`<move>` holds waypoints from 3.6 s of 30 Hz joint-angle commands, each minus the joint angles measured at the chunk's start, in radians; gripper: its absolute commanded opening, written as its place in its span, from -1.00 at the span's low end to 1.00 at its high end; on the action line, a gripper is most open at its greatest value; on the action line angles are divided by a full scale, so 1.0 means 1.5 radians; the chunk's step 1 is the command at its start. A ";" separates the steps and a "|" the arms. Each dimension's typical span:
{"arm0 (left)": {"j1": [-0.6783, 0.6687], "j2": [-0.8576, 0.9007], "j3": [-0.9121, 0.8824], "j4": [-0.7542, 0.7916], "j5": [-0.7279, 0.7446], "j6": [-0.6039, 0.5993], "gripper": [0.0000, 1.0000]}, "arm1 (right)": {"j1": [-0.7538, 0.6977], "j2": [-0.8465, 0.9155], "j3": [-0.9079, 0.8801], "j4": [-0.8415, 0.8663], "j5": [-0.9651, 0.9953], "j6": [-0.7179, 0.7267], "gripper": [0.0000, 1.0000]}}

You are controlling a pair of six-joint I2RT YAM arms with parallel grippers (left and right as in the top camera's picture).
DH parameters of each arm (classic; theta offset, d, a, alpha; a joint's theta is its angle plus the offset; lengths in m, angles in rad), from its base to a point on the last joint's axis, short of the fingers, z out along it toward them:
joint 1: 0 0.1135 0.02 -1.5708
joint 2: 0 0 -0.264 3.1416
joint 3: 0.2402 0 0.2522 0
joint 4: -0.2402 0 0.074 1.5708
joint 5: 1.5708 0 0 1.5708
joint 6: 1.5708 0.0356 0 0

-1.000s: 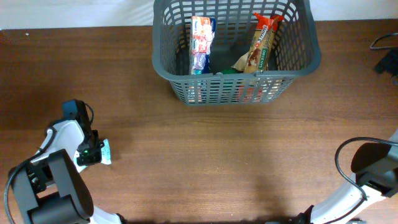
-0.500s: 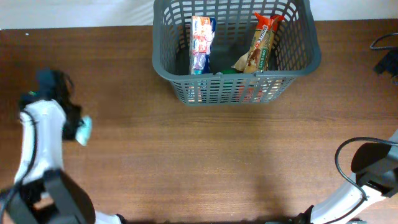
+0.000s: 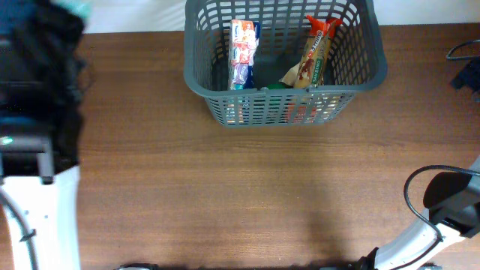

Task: Pack container

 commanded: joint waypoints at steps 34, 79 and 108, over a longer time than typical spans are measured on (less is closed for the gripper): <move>-0.313 0.363 -0.003 0.021 -0.007 0.205 -0.75 | -0.004 -0.004 -0.002 0.000 -0.002 0.008 0.98; -0.305 -0.037 0.172 -0.536 -0.148 0.158 0.99 | -0.004 -0.004 -0.002 0.000 -0.002 0.008 0.98; -0.305 -0.472 -0.236 -0.650 -0.084 0.043 0.99 | -0.004 -0.004 -0.002 0.001 -0.002 0.008 0.98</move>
